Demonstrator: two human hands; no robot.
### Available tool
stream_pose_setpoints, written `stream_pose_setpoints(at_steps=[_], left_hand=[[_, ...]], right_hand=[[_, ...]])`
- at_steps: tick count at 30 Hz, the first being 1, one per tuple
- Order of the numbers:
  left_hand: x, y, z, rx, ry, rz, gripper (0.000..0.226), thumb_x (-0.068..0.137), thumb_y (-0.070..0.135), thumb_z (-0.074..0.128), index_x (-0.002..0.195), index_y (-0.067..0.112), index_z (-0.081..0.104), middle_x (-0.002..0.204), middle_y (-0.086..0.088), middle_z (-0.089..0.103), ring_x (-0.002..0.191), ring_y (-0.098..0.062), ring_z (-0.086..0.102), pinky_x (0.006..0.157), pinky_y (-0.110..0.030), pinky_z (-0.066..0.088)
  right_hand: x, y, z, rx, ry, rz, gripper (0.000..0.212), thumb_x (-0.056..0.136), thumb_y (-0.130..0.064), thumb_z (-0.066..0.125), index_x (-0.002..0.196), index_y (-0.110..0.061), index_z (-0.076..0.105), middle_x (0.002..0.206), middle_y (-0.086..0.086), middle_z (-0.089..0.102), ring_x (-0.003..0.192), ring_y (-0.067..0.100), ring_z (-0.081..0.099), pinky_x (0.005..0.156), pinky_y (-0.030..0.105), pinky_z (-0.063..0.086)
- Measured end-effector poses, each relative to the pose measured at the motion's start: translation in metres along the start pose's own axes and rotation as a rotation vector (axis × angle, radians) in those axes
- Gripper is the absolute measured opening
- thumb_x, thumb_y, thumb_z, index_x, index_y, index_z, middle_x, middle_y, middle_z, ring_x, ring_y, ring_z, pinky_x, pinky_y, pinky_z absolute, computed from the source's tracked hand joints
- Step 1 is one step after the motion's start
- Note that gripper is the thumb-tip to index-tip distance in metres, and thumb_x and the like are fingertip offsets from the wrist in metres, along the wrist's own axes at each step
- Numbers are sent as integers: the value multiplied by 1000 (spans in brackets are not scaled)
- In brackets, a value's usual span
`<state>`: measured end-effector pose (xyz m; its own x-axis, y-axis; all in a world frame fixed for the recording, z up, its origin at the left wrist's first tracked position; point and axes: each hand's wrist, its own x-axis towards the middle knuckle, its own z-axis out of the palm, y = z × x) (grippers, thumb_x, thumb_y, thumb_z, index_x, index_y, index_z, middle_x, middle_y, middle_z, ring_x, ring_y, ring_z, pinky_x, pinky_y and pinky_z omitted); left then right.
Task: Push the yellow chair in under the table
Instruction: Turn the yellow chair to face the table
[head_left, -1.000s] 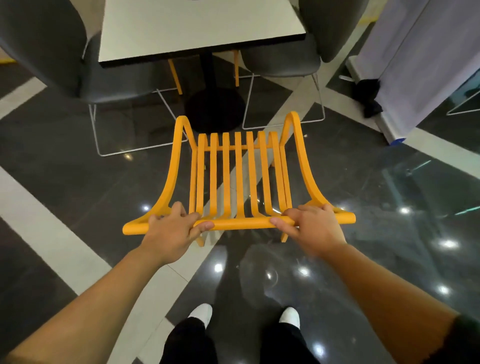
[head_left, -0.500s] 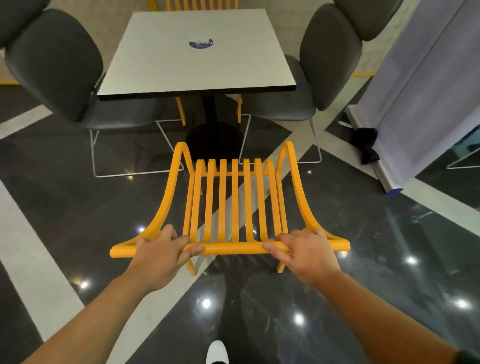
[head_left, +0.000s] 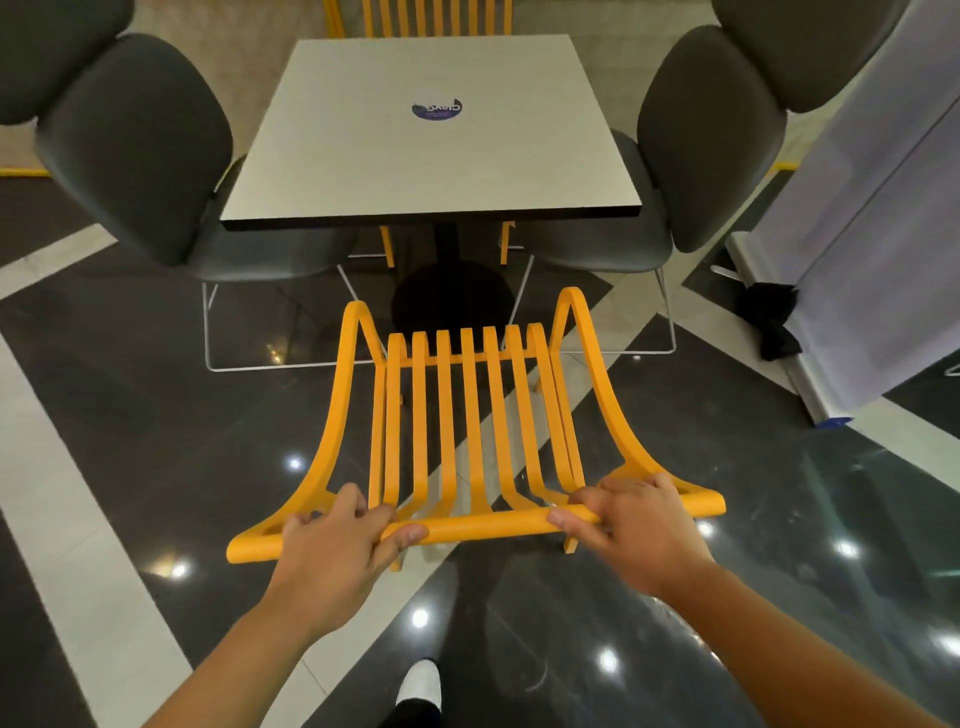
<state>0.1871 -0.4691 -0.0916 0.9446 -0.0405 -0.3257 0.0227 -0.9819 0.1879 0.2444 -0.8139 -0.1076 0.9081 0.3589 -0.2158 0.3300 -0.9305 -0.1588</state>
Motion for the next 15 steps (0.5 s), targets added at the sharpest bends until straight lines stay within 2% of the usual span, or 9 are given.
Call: stream_pose_setpoints(at_steps=[4,7,12,15], left_hand=[[12,-14,-15,50,24,1,89,79,83,-11,113,44,62,103,16,45,96,-5,55,88,-37,43],[23,-27,-24,42,13,7,96,76,83,-16,115,44,62,104,17,43,98,-6,54,91,-36,43],[42,-47,-29,43,10,6,90,81,83,-11,114,43,63,104,18,43,97,-6,53,92,-37,43],[51,-54,-29,48,8,-7,80,87,82,-1,113,43,64,103,17,44,95,-6,54,92,-38,45]], right_hand=[[18,-13,-3,13,-14,10,92,85,-94,-4,114,-47,70,95,-18,70,102,5,62,101,34,31],[32,-25,-6,11,-12,13,92,85,-94,-4,116,-48,70,98,-19,70,105,4,61,99,31,27],[54,-37,-9,-2,11,11,92,86,-93,-5,118,-49,69,98,-19,71,104,5,63,98,31,28],[64,-37,-8,-1,30,10,87,89,-91,-1,118,-49,70,92,-19,70,100,4,63,99,32,30]])
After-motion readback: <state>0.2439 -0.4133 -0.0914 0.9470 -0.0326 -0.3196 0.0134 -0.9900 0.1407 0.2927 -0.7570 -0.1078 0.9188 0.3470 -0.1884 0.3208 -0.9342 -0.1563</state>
